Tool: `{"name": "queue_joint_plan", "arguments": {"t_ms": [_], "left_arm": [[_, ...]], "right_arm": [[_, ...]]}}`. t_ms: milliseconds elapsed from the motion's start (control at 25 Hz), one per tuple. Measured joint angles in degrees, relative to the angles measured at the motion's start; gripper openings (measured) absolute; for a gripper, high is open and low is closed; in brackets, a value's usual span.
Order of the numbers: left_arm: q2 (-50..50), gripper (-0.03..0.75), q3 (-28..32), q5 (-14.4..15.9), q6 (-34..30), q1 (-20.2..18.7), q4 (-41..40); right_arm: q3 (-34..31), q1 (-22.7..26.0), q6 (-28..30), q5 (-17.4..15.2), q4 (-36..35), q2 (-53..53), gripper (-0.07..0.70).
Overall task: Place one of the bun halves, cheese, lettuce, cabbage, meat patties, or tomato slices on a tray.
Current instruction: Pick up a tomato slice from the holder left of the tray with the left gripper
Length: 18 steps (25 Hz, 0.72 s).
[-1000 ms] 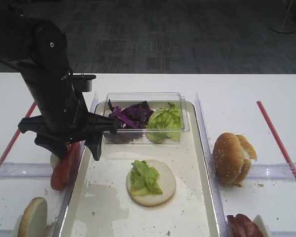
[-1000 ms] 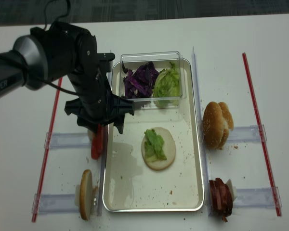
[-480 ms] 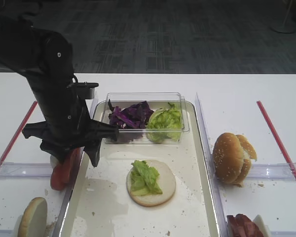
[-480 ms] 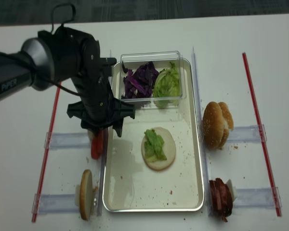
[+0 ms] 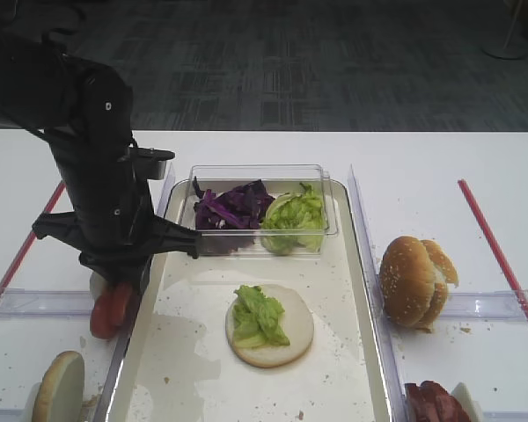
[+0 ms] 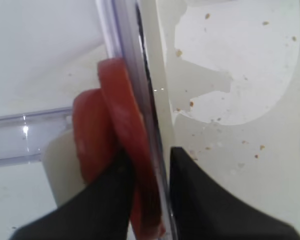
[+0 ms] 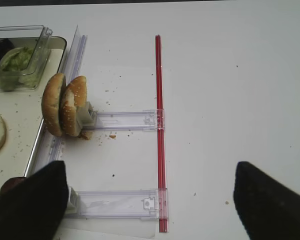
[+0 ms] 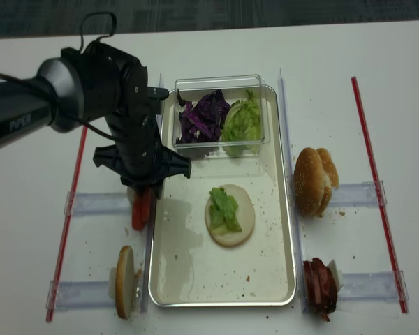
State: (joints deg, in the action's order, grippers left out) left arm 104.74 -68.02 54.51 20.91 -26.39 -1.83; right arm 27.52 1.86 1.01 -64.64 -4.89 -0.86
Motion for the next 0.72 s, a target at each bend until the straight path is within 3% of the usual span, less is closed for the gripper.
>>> {"name": "queue_joint_plan", "arguments": {"t_ms": [200, 720], "left_arm": [[0.1, 0.066, 0.0, 0.1, 0.0, 0.0, -0.8], [0.1, 0.023, 0.0, 0.1, 0.0, 0.0, -0.9]], "right_arm": [[0.0, 0.0, 0.0, 0.0, 0.0, 0.0, 0.679], [0.0, 0.0, 0.0, 0.0, 0.0, 0.0, 0.679]]}}
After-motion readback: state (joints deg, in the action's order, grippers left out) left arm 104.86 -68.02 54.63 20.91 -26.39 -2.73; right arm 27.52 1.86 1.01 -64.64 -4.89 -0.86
